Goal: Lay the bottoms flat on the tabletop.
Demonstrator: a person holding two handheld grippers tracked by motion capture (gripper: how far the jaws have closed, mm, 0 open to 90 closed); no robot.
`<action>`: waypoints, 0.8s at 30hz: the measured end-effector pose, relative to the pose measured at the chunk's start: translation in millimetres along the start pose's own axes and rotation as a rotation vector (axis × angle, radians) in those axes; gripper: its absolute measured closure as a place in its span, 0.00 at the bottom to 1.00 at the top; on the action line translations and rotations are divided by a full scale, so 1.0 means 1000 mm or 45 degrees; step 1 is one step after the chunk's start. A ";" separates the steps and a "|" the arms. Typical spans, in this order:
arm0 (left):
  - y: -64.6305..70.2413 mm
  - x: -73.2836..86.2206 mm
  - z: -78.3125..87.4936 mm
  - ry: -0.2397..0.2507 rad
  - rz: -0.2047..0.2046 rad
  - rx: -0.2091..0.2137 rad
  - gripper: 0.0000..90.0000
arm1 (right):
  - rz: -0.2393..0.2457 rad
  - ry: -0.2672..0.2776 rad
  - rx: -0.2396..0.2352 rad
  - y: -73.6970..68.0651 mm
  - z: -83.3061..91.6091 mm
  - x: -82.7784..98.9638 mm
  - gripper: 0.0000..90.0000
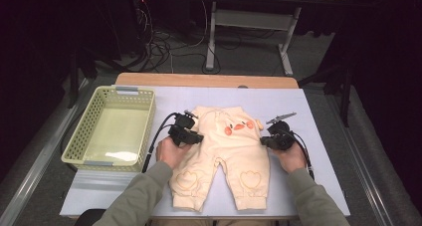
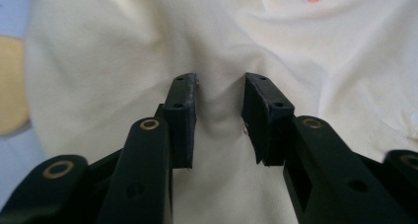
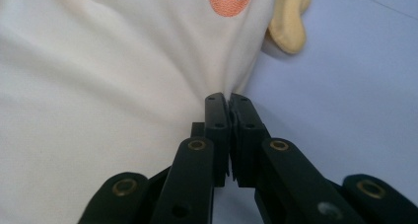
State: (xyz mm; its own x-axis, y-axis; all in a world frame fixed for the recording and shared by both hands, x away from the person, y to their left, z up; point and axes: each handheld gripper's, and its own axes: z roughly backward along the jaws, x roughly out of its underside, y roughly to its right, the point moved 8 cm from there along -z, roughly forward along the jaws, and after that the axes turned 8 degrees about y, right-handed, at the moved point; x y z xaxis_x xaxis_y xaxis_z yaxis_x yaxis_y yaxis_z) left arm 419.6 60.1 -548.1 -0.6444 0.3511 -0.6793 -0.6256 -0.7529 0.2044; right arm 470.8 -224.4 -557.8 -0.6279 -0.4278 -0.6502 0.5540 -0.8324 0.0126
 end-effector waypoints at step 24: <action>0.000 -0.025 -0.042 -0.132 -0.022 0.040 0.61 | -0.009 0.002 -0.024 0.002 0.000 0.001 0.97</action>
State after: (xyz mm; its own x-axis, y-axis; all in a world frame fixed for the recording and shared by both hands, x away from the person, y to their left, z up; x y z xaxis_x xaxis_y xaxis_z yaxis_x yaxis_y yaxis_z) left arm 453.5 27.9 -560.8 -0.6745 0.4208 -0.6066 -0.6495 -0.7289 0.2166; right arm 471.2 -226.3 -558.0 -0.6308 -0.4214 -0.6516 0.5597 -0.8287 -0.0058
